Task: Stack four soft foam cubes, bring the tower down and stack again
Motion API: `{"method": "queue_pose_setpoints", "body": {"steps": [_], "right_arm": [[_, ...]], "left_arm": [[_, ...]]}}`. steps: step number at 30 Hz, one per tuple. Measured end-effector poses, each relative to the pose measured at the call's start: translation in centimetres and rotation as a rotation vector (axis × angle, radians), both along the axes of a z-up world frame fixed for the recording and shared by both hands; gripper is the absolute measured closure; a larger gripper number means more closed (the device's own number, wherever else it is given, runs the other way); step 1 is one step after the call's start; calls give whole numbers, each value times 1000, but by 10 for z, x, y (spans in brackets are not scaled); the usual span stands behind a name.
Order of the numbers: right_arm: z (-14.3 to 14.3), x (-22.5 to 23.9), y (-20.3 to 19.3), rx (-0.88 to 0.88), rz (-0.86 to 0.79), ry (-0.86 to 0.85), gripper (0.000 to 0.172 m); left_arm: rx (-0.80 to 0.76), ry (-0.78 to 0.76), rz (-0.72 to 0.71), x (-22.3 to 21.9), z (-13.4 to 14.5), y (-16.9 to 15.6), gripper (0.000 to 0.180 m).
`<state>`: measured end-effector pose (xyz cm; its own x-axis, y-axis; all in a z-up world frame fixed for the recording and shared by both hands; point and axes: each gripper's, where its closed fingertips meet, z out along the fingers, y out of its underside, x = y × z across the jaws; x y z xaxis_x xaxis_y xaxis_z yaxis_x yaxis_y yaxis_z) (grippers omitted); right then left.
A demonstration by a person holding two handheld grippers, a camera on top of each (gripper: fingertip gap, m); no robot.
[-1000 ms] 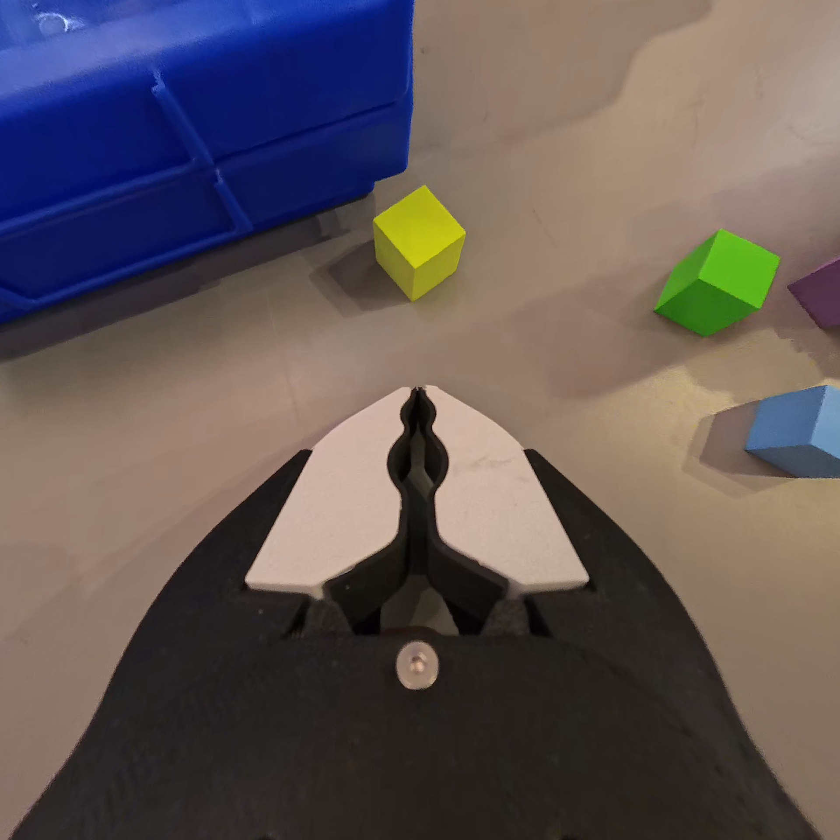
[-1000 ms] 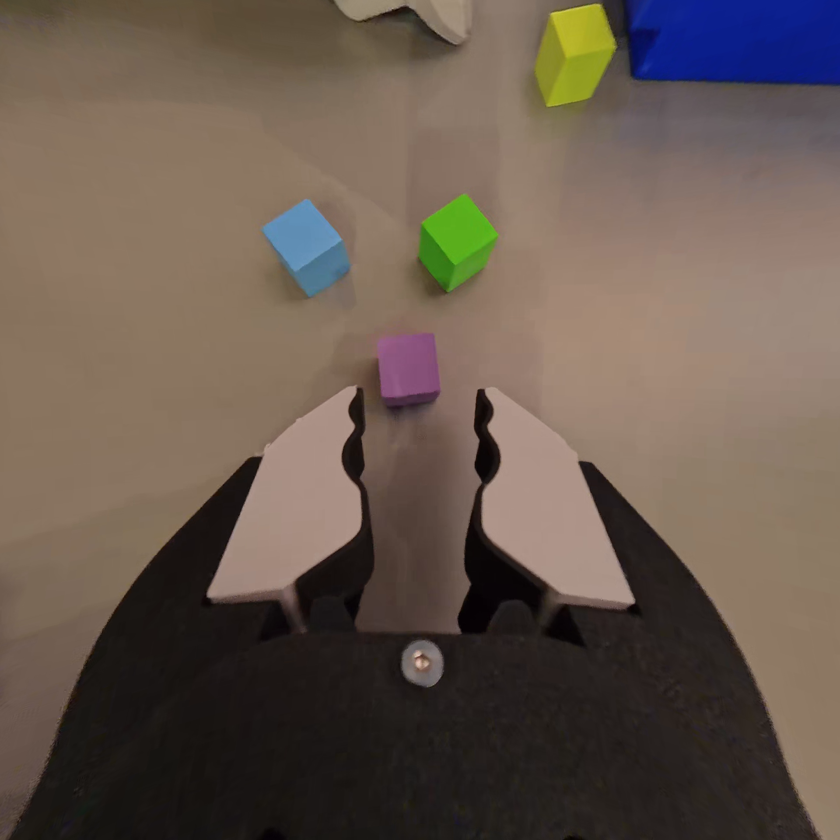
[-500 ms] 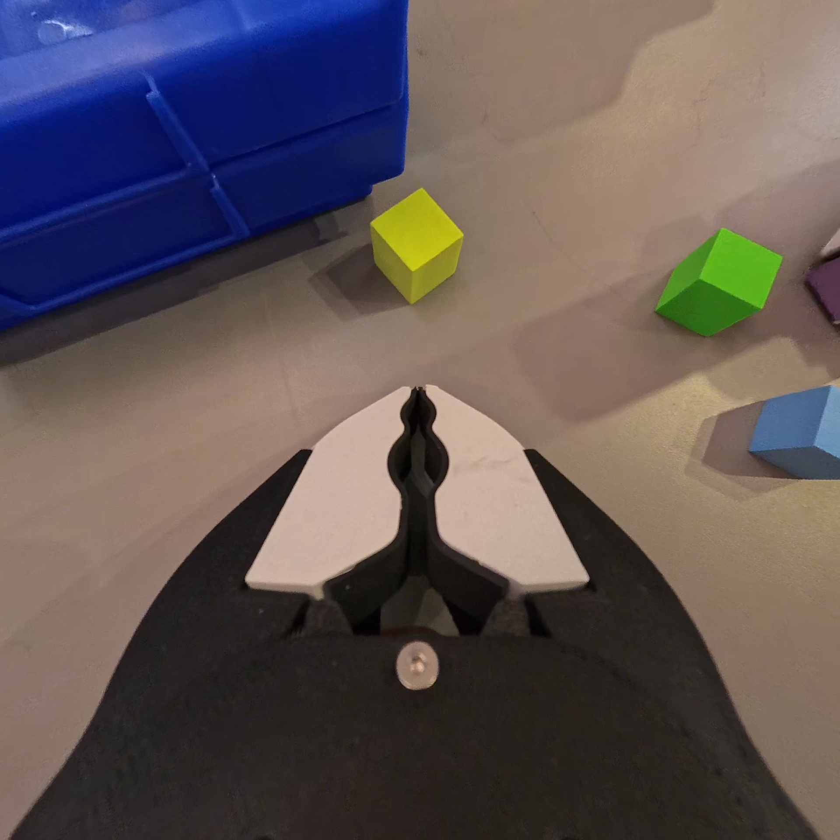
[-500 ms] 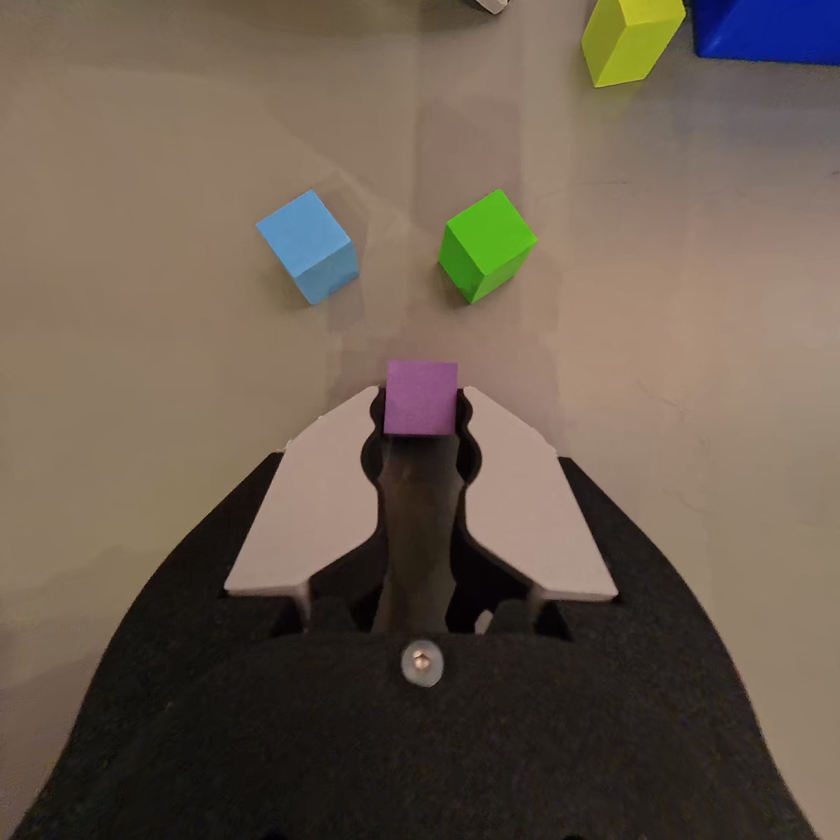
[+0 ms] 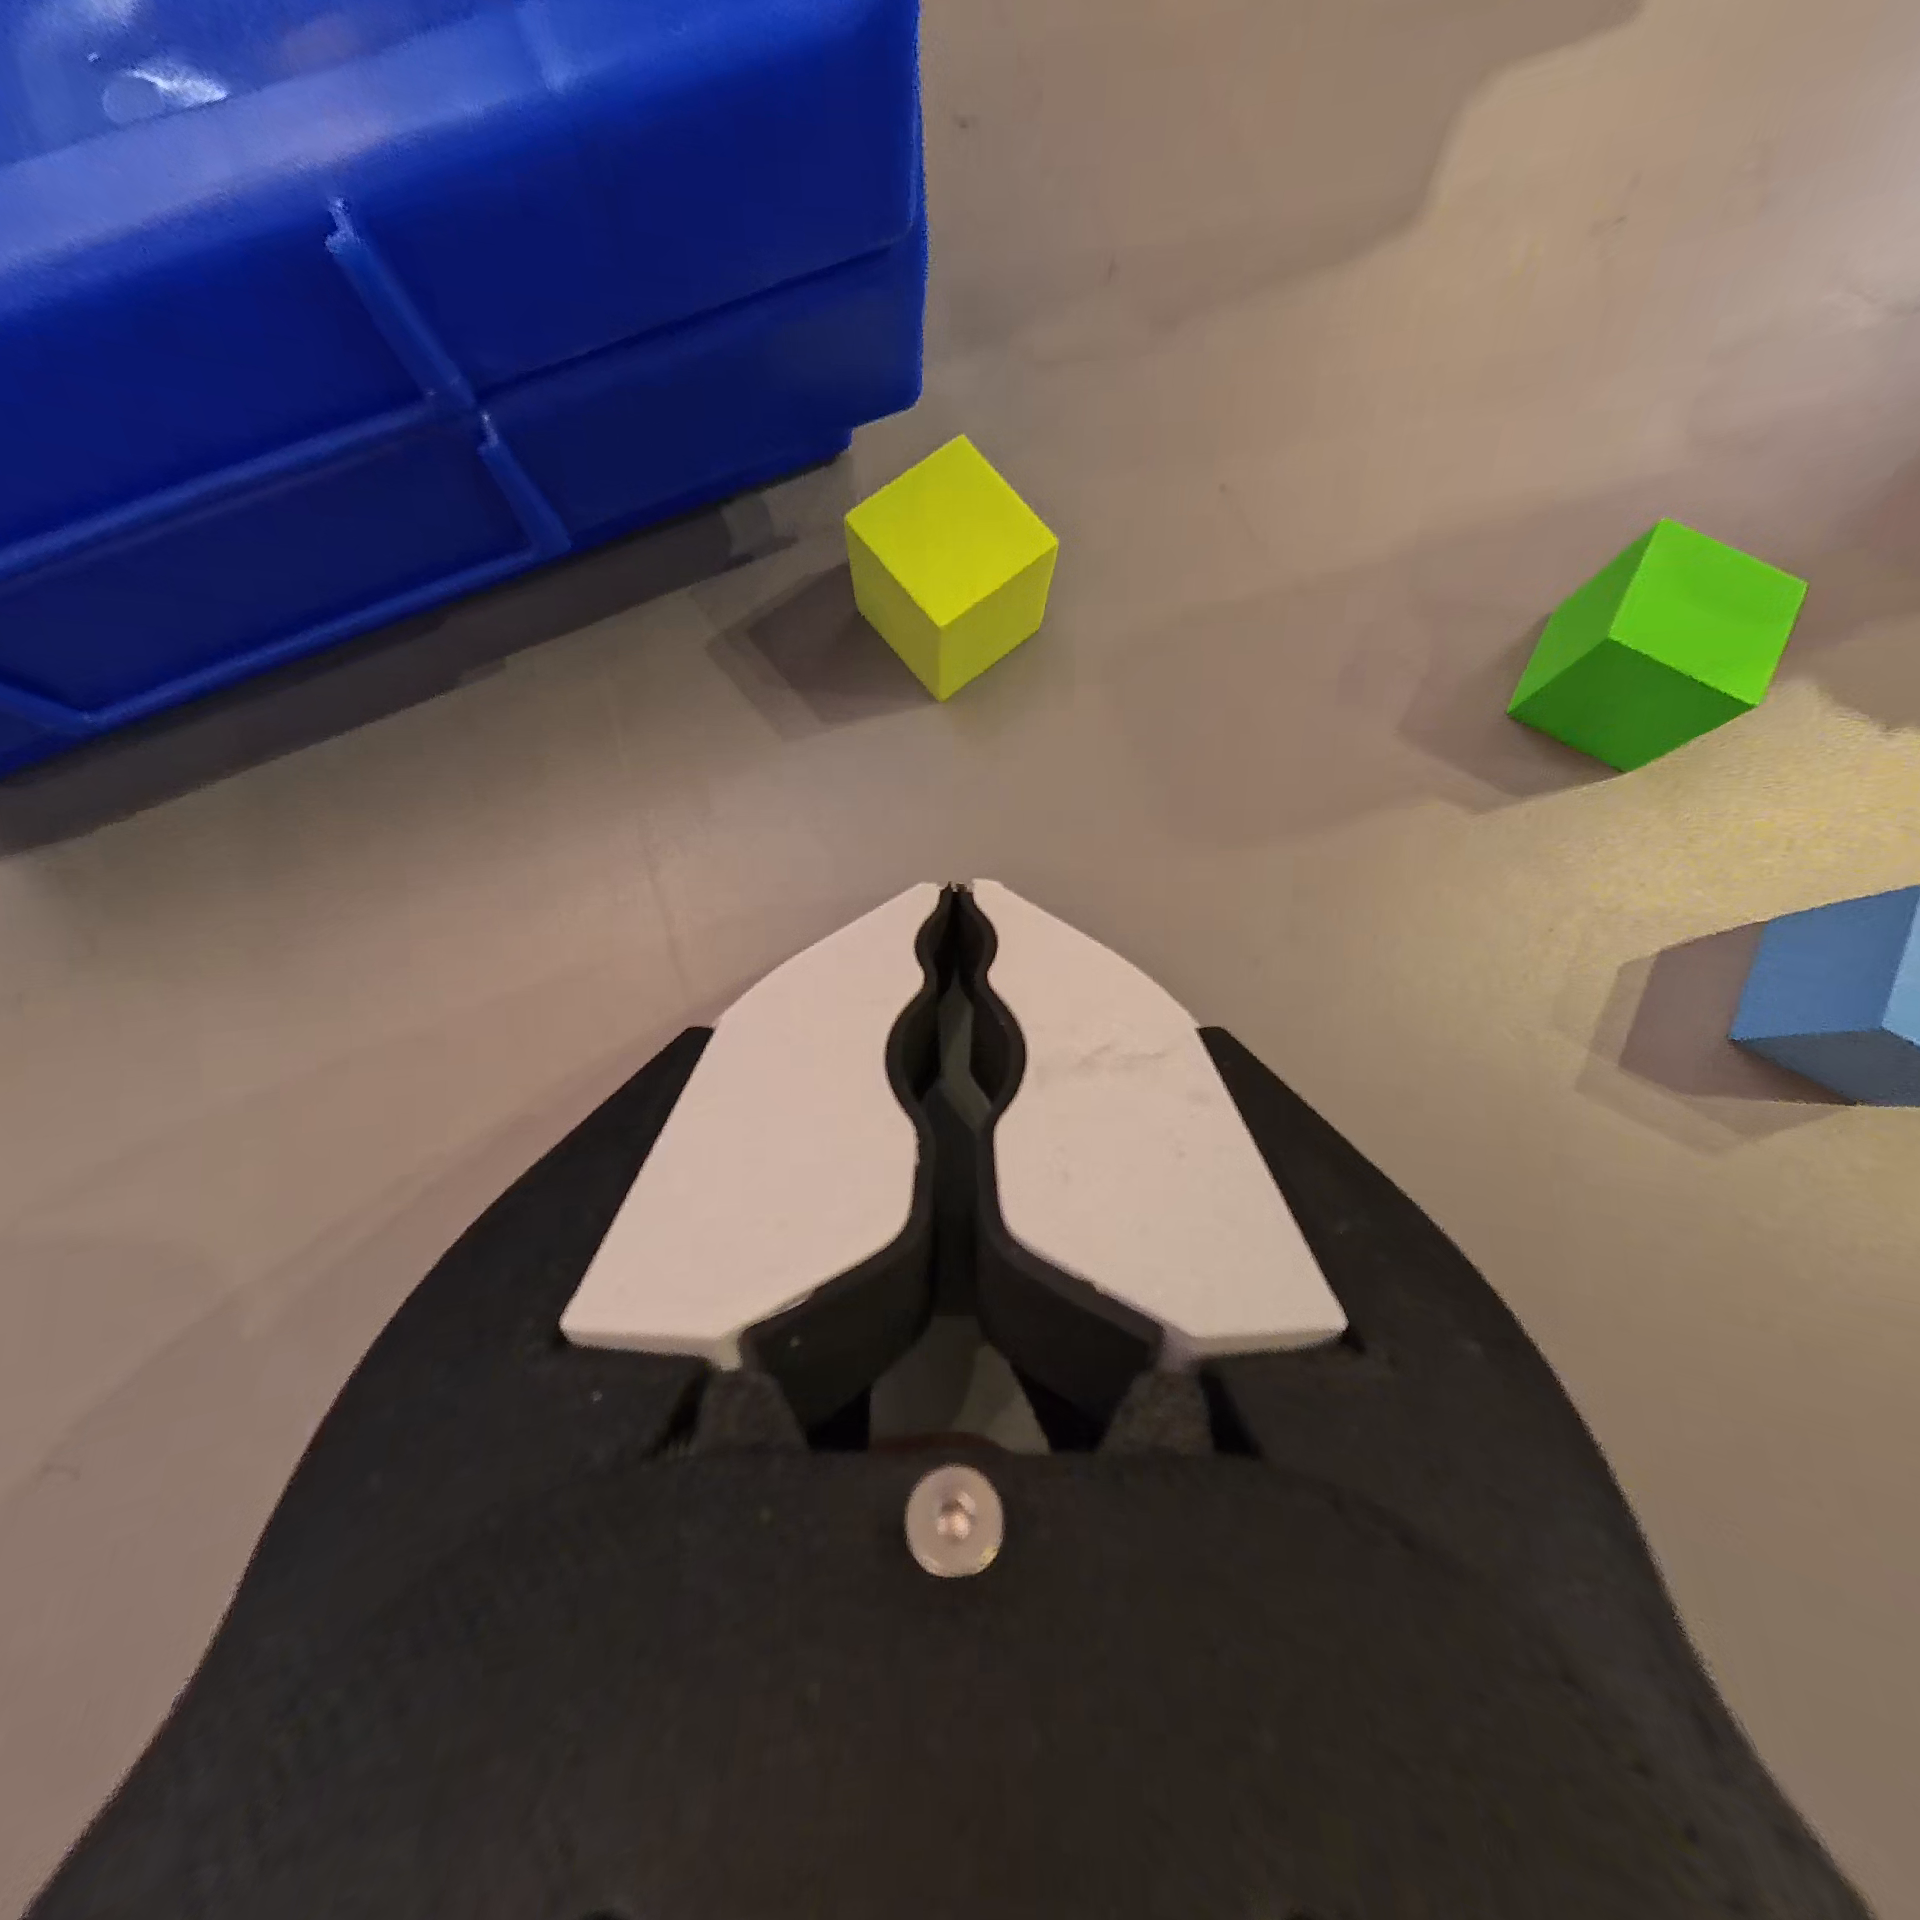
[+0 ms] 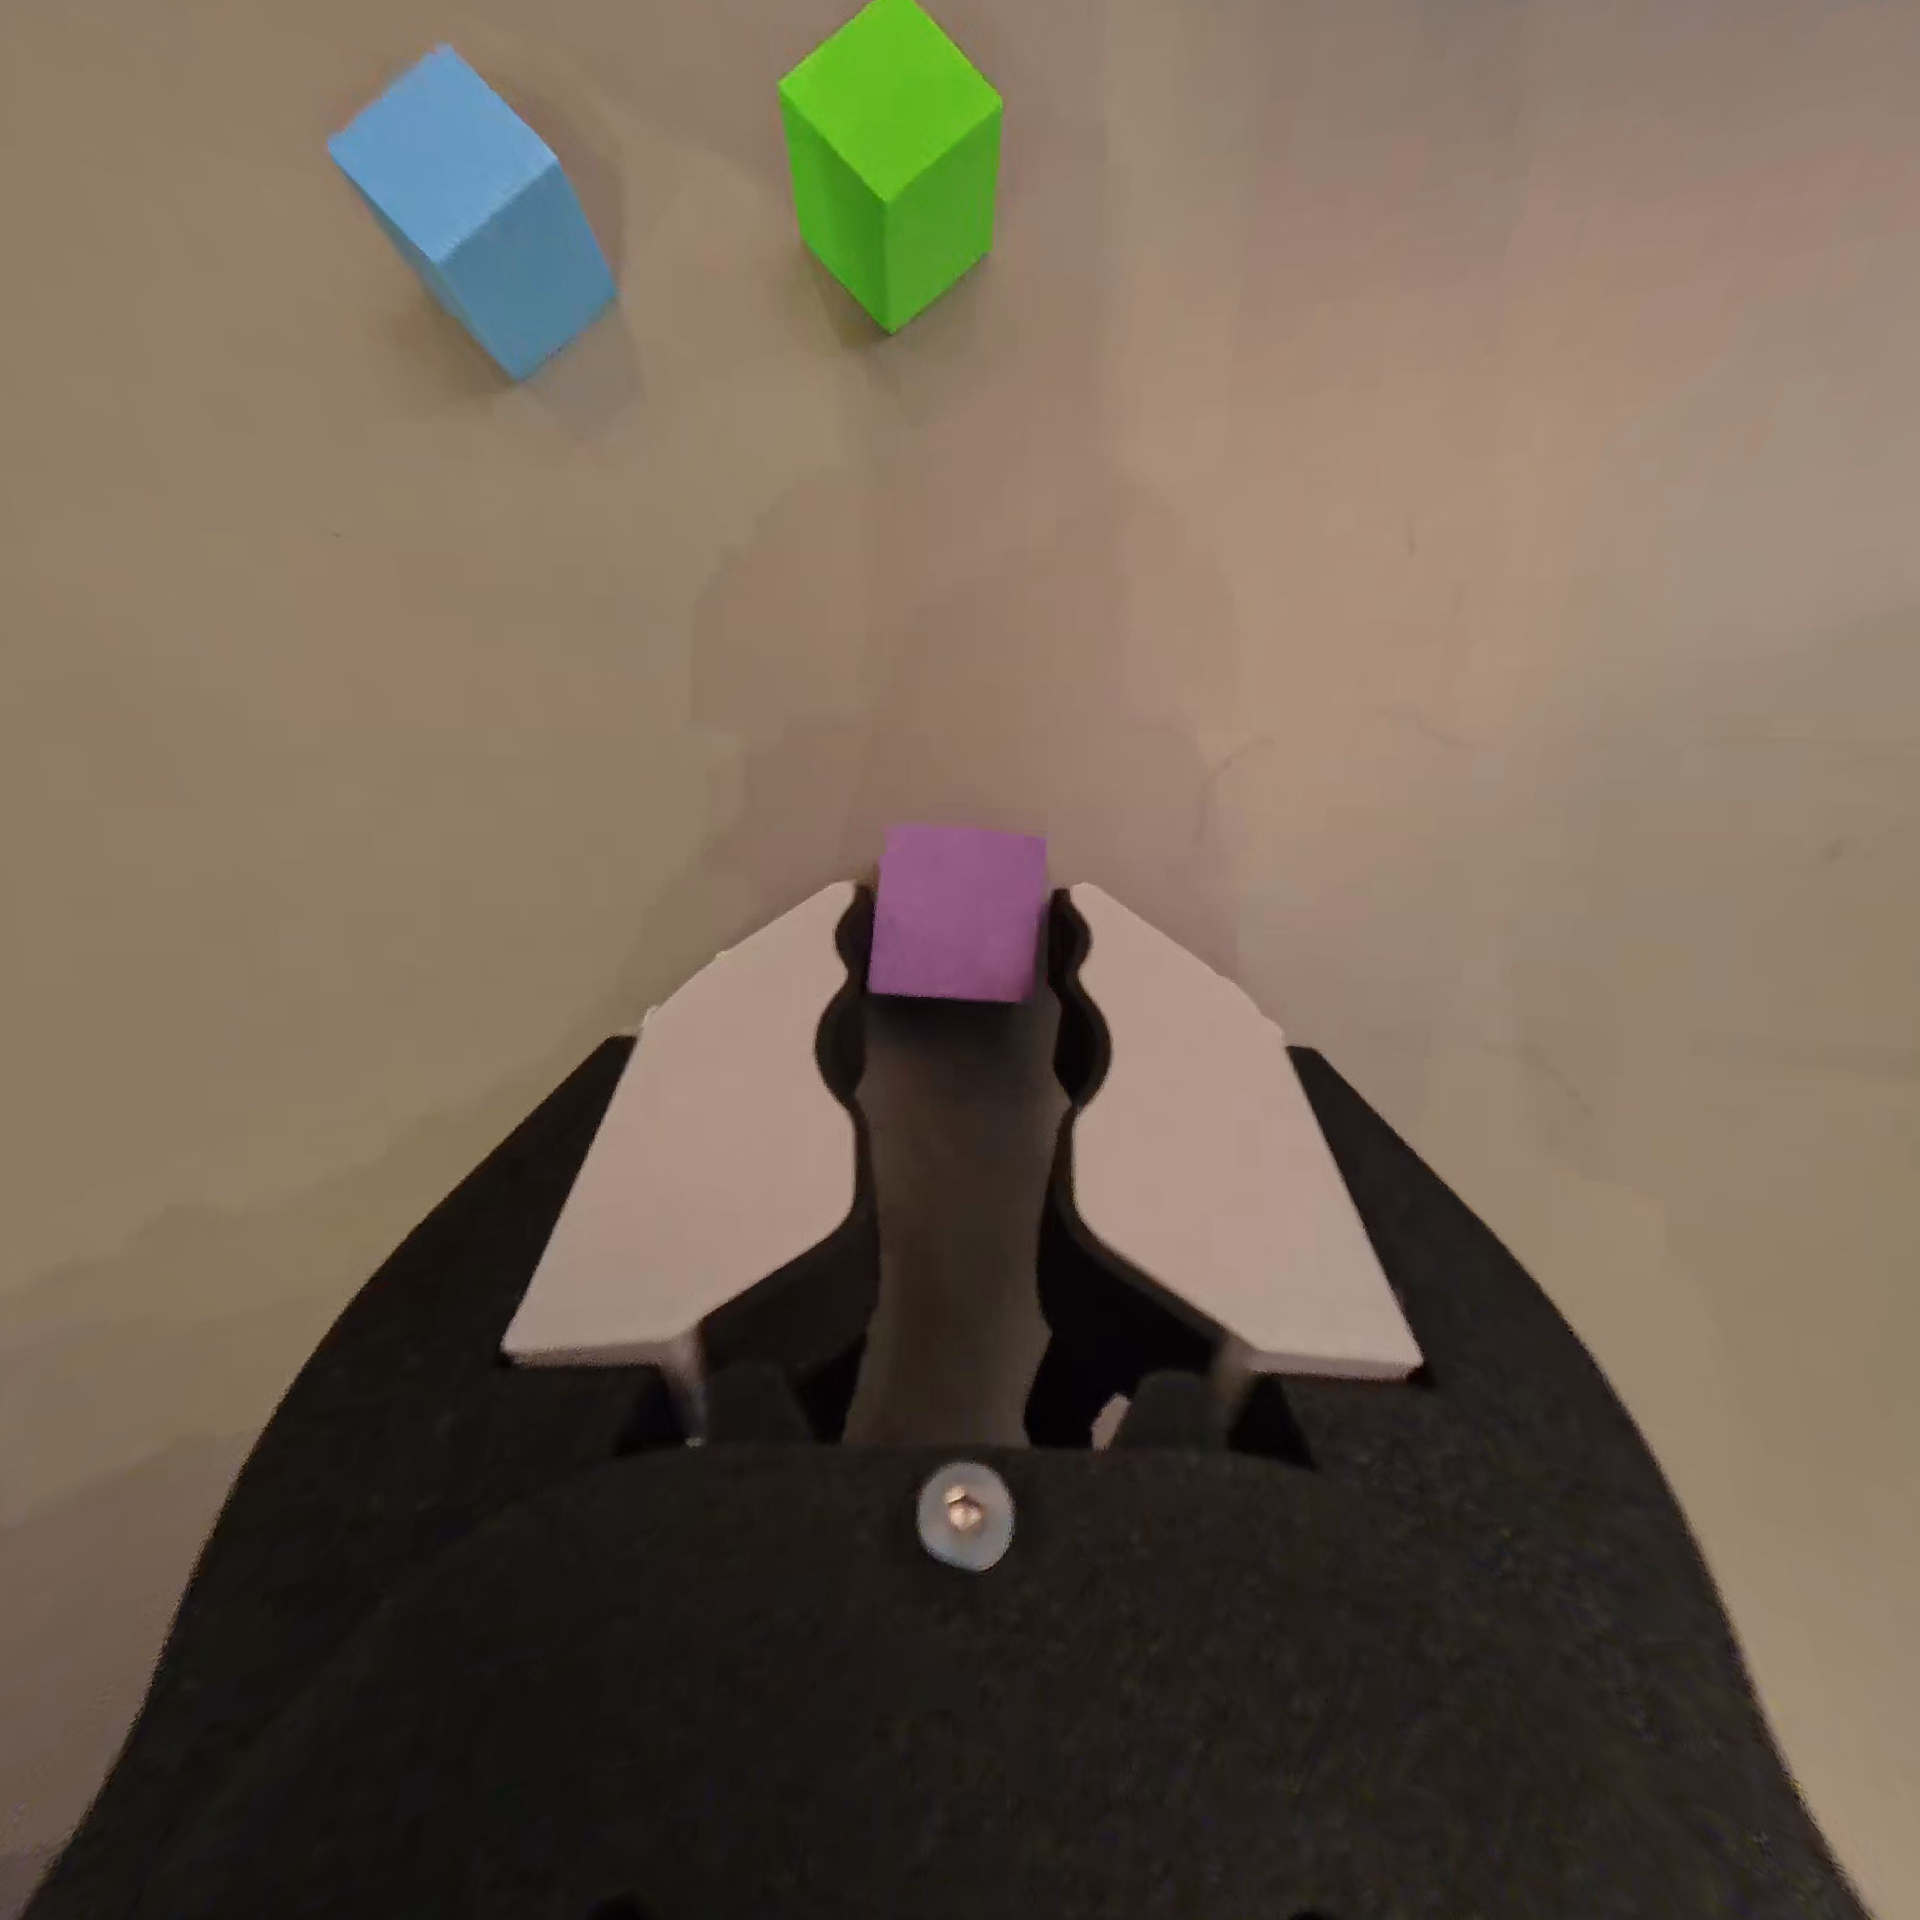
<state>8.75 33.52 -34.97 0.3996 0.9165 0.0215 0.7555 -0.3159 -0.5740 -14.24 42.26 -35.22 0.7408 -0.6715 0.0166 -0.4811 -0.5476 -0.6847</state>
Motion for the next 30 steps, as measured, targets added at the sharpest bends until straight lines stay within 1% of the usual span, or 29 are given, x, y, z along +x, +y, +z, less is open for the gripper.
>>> {"method": "queue_pose_setpoints", "body": {"steps": [1,2,4,7,11,16,23,27,28,29,30], "right_arm": [[0,1,1,6,-4,-4,129],[1,1,2,9,-10,-6,125],[4,1,1,3,-8,3,120],[16,4,3,33,-19,9,117],[36,-4,5,75,15,13,119],[51,-42,8,102,146,-9,122],[39,-93,21,105,335,-137,125],[24,-109,28,72,412,-193,127],[20,-112,29,65,426,-202,127],[17,-114,32,69,428,-207,124],[17,-117,34,63,432,-203,126]], "left_arm": [[0,0,0,0,0,0,180],[0,0,0,0,0,0,180],[-2,-3,0,0,0,0,180],[-6,-8,0,0,0,0,180],[-8,-10,0,0,0,0,180],[-10,-11,0,0,0,0,180],[-1,-1,0,0,0,1,180],[-1,-2,-2,1,0,1,180],[-4,-6,-2,1,0,1,180],[-7,-9,-2,1,0,1,180],[-9,-11,-2,1,0,1,180]]}}
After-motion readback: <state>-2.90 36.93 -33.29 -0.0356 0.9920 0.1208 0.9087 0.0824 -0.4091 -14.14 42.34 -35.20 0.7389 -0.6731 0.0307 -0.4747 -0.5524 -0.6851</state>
